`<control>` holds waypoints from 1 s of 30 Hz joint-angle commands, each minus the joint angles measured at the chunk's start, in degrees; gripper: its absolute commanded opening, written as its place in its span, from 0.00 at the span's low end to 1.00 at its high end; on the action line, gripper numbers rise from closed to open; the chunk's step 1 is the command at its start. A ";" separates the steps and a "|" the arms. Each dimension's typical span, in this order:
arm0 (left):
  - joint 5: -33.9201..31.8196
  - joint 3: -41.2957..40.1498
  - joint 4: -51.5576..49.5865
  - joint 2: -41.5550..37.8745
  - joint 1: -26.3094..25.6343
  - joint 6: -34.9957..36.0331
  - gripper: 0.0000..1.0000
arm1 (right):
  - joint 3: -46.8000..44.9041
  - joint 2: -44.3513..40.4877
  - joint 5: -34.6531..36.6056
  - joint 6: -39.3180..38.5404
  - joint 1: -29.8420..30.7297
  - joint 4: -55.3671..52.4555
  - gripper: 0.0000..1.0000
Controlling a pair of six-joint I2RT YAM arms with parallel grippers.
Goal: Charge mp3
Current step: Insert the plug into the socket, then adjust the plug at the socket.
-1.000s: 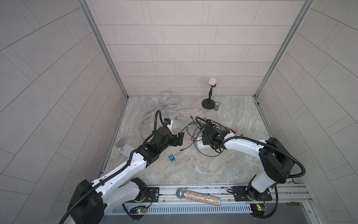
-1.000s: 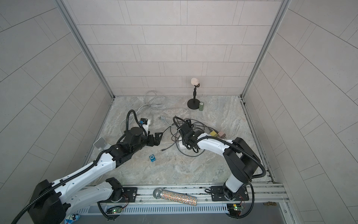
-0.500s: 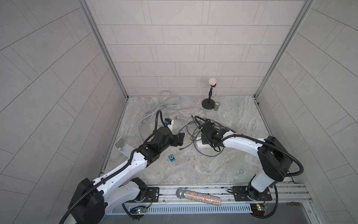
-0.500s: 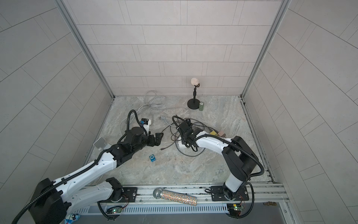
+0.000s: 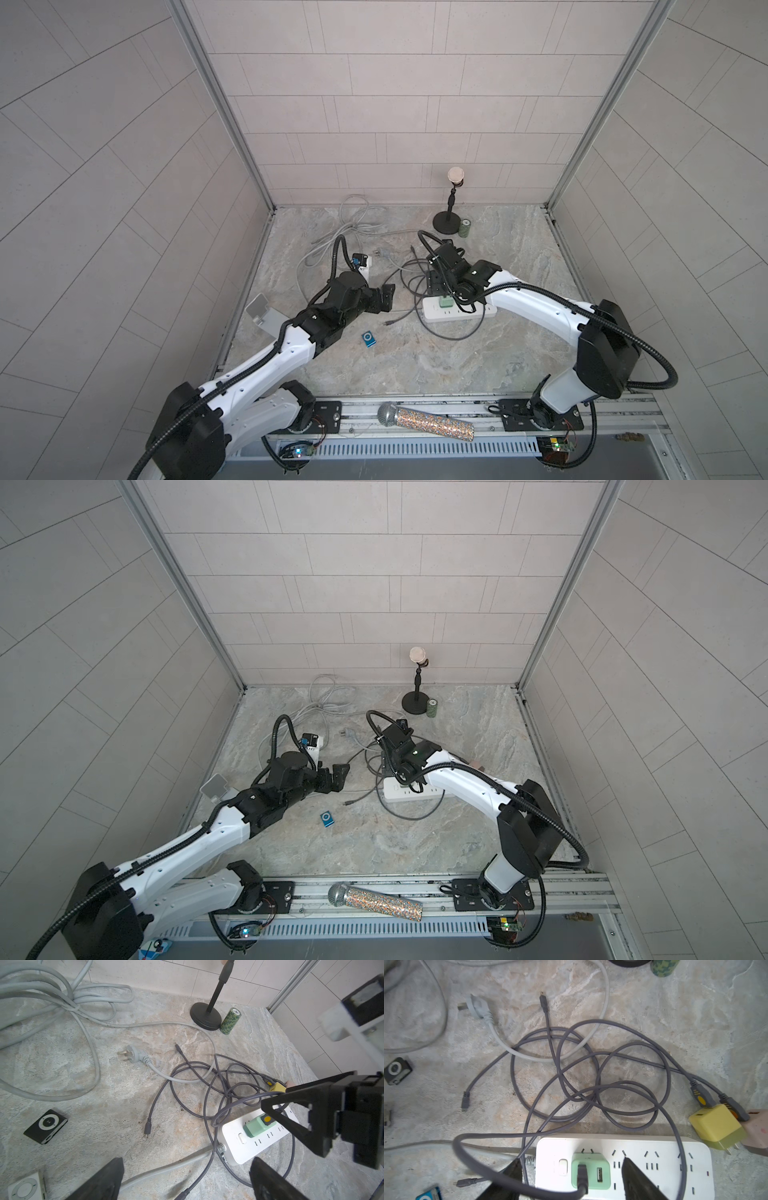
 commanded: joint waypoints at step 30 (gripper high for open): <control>6.57 0.01 5.53 1.93 0.52 -0.01 0.99 | -15.97 -12.72 -18.46 3.03 -13.70 3.94 0.49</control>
